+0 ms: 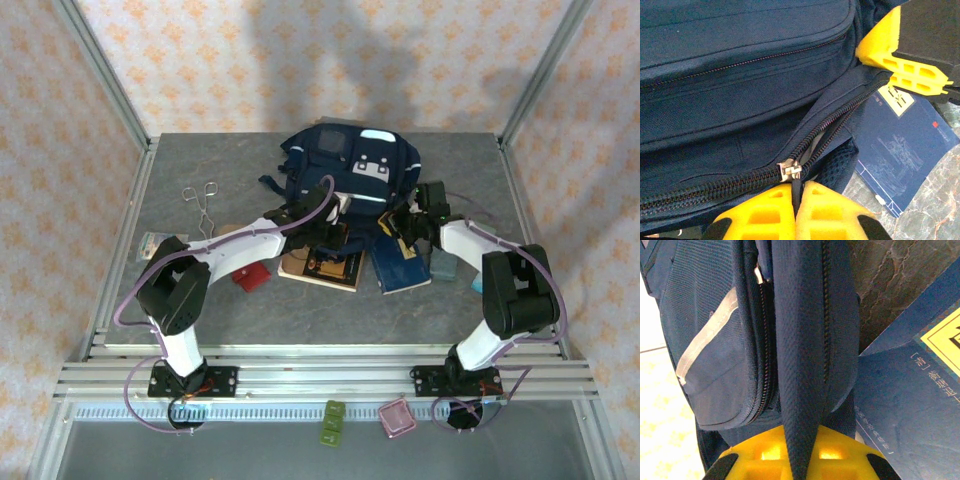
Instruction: Pack books, pencil case, and school supplies into a backpack
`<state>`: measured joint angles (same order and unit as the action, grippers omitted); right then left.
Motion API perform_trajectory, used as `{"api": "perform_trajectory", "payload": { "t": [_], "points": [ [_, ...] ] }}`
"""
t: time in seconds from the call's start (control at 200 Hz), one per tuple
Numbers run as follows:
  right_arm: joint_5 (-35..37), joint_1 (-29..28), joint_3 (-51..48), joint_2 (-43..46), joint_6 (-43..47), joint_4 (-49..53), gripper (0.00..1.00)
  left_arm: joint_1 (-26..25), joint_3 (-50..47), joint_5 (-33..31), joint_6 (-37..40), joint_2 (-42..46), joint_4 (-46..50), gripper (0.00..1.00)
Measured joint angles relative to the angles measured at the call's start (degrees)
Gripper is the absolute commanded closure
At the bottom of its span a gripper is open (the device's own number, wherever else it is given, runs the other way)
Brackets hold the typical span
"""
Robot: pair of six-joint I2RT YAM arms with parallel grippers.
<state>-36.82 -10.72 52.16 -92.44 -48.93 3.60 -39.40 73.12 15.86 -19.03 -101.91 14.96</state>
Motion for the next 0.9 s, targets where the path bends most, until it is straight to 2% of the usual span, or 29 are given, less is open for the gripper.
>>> {"api": "perform_trajectory", "payload": {
  "t": [0.305,0.626,0.901],
  "points": [
    [0.59,-0.09,-0.37,0.00,0.15,-0.15,1.00,0.04,-2.62,-3.50,0.07,0.24,-1.64,1.00],
    [-1.33,0.52,-0.96,1.03,0.11,-0.76,1.00,5.25,-12.85,-5.64,0.02,8.35,-6.29,1.00],
    [-2.23,0.55,1.92,1.03,0.24,0.85,1.00,5.11,-13.60,-5.88,0.02,12.72,-6.69,1.00]
  ]
}}
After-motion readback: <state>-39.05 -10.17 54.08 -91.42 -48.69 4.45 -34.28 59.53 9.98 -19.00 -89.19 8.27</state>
